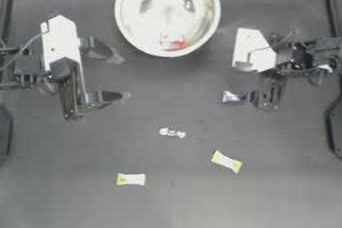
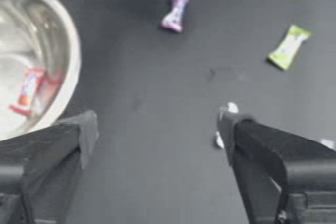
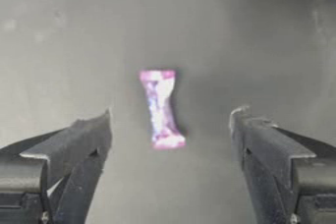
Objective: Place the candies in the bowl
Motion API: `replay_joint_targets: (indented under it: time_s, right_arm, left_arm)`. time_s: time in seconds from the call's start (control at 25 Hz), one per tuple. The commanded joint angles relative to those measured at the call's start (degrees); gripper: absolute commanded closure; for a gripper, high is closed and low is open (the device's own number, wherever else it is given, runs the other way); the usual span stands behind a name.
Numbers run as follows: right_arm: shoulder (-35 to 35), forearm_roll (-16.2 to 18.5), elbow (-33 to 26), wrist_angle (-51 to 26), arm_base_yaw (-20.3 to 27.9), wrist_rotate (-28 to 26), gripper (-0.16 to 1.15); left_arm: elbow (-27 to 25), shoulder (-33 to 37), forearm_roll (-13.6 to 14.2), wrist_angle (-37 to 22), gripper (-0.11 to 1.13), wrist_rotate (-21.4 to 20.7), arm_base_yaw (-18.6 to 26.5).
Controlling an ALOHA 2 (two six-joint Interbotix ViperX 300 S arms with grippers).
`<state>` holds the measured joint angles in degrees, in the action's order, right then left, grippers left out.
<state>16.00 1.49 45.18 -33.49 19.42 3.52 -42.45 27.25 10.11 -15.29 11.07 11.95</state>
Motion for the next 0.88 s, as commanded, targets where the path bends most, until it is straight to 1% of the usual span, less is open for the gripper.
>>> replay_joint_targets:
  time_s: [0.04, 0.28, 0.56, 0.88]
  right_arm:
    - [-0.7, 0.1, -0.4, 1.3, -0.1, -0.1, -0.01]
    - [-4.8, 0.4, -0.3, 2.8, -0.6, -0.1, -0.01]
    - [-8.6, 0.8, 0.1, 4.6, -1.3, -0.7, -0.01]
    - [-11.2, 0.8, 1.1, 7.6, -1.3, -0.9, -0.01]
  left_arm:
    - [-1.1, 2.8, -0.1, 1.8, 0.00, 0.4, -0.1]
    - [-3.6, 5.0, -1.5, 3.7, -0.01, 0.4, -0.3]
    - [-3.8, 5.1, -1.8, 3.7, -0.01, 0.4, -0.4]
    - [-3.8, 5.1, -1.8, 3.7, -0.01, 0.4, -0.5]
